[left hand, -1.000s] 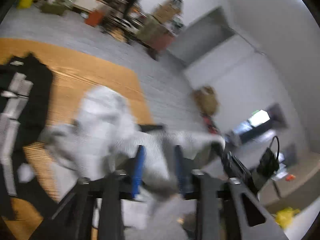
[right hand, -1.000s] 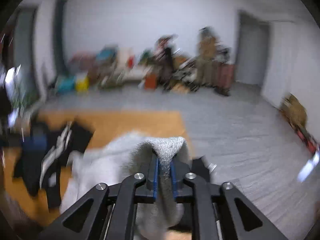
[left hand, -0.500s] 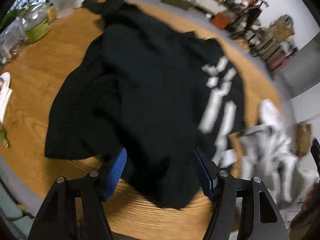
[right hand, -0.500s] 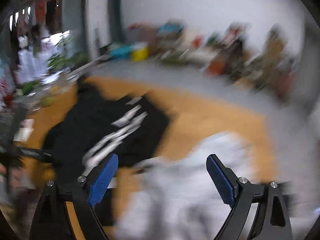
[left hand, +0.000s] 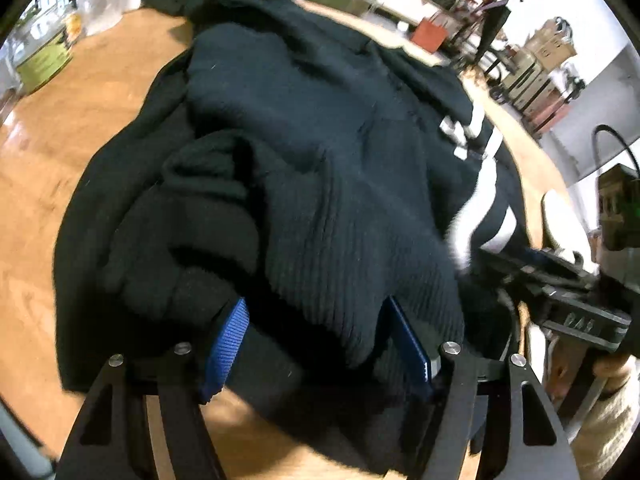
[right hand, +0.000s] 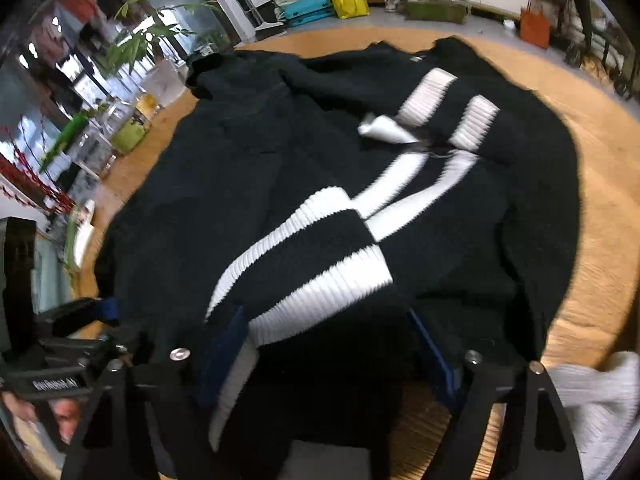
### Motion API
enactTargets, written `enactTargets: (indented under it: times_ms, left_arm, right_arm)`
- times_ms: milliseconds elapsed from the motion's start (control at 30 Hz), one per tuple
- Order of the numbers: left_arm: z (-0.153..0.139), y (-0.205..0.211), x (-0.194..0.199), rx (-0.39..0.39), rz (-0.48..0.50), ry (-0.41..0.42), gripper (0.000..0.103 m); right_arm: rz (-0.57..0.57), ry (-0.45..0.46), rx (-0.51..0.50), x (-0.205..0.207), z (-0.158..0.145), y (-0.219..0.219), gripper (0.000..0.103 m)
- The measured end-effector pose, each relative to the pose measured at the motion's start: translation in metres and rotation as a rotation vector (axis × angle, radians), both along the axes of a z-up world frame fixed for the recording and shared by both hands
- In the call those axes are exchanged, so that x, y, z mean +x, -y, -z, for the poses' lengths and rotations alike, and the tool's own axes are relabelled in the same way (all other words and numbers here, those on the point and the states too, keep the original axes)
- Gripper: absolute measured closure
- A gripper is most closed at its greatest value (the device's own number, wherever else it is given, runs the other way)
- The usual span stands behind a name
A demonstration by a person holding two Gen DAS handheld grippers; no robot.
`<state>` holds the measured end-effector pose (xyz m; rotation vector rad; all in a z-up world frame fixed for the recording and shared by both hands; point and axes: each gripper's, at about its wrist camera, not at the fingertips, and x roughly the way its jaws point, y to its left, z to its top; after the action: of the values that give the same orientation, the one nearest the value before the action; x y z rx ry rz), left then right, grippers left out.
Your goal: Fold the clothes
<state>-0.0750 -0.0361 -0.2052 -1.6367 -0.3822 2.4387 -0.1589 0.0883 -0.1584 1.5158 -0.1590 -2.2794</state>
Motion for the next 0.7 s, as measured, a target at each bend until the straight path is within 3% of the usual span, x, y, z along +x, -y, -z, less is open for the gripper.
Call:
enactTargets:
  times_ms: [33, 67, 133, 200, 300, 500, 567, 600, 633, 667, 700]
  left_arm:
    - [0.000, 0.000, -0.003, 0.028, 0.007, -0.004, 0.075]
    - [0.001, 0.001, -0.008, 0.061, 0.005, 0.001, 0.080]
    - [-0.005, 0.009, -0.014, 0.051, -0.012, -0.031, 0.087]
    - [-0.023, 0.025, -0.011, 0.073, -0.053, -0.084, 0.087]
    - [-0.066, 0.083, -0.007, 0.161, -0.167, -0.217, 0.089]
    - [-0.149, 0.189, -0.010, 0.019, -0.448, -0.389, 0.089]
    - [-0.153, 0.213, -0.008, -0.010, -0.527, -0.374, 0.088]
    - [-0.150, 0.228, -0.004, -0.012, -0.550, -0.345, 0.084]
    - [-0.144, 0.235, -0.003, -0.001, -0.561, -0.319, 0.072]
    - [-0.137, 0.240, 0.000, 0.037, -0.553, -0.305, 0.063]
    - [-0.133, 0.243, 0.001, 0.077, -0.542, -0.306, 0.049]
  right_arm:
    - [-0.018, -0.002, -0.014, -0.003, -0.002, 0.008, 0.046]
    - [-0.036, -0.006, -0.027, -0.006, -0.004, 0.015, 0.050]
    - [-0.073, -0.070, -0.061, -0.015, -0.029, 0.044, 0.062]
    - [-0.110, -0.134, -0.095, -0.025, -0.054, 0.073, 0.075]
    - [-0.165, -0.230, -0.145, -0.039, -0.092, 0.117, 0.082]
    - [-0.276, -0.422, -0.246, -0.068, -0.166, 0.204, 0.085]
    - [-0.304, -0.461, -0.276, -0.077, -0.179, 0.238, 0.079]
    - [-0.315, -0.443, -0.241, -0.079, -0.178, 0.246, 0.052]
    - [-0.326, -0.424, -0.207, -0.081, -0.177, 0.254, 0.028]
    - [-0.337, -0.406, -0.173, -0.083, -0.176, 0.262, 0.021]
    - [-0.325, -0.402, -0.126, -0.082, -0.173, 0.256, 0.020]
